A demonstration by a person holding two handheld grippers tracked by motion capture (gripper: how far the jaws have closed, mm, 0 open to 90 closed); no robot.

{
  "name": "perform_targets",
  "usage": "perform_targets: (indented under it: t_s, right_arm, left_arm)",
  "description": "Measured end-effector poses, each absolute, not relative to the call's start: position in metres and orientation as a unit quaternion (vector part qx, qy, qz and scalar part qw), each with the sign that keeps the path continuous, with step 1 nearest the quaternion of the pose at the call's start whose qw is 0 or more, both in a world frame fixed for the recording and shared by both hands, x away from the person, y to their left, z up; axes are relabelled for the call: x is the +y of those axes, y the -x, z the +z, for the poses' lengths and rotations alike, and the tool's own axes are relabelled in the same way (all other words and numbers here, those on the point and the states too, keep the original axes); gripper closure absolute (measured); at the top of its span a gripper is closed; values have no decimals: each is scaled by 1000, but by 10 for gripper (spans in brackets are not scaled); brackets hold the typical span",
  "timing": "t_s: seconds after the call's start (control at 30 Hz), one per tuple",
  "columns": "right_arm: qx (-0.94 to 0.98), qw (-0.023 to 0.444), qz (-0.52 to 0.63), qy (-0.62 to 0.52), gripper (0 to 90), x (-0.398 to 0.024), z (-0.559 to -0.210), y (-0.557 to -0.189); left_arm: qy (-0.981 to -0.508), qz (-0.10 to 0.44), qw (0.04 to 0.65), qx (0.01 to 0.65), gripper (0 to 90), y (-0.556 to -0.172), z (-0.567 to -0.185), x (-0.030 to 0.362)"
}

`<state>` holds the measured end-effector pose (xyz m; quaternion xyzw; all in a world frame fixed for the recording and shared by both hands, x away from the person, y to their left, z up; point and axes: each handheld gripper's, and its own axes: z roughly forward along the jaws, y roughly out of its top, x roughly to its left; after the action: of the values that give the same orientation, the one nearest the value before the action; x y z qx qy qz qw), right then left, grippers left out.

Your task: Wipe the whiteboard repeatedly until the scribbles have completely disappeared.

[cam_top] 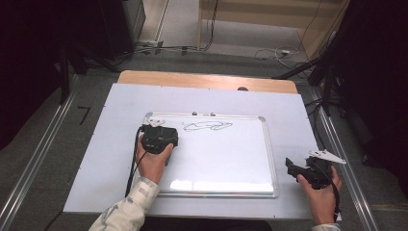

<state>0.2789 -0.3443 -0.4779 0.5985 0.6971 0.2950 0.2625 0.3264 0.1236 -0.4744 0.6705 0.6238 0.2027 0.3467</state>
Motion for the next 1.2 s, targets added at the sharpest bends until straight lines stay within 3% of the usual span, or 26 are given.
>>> perform_targets:
  t_s: [0.63,1.2]
  right_arm:
    - [696,262,300,-598,117,-346,-477,-278]
    - [697,261,300,-597,117,-347,-477,-277]
  left_arm:
    - [-681,228,314,621,403,-385,-476,111]
    - [-691,228,308,614,404,-397,-485,104]
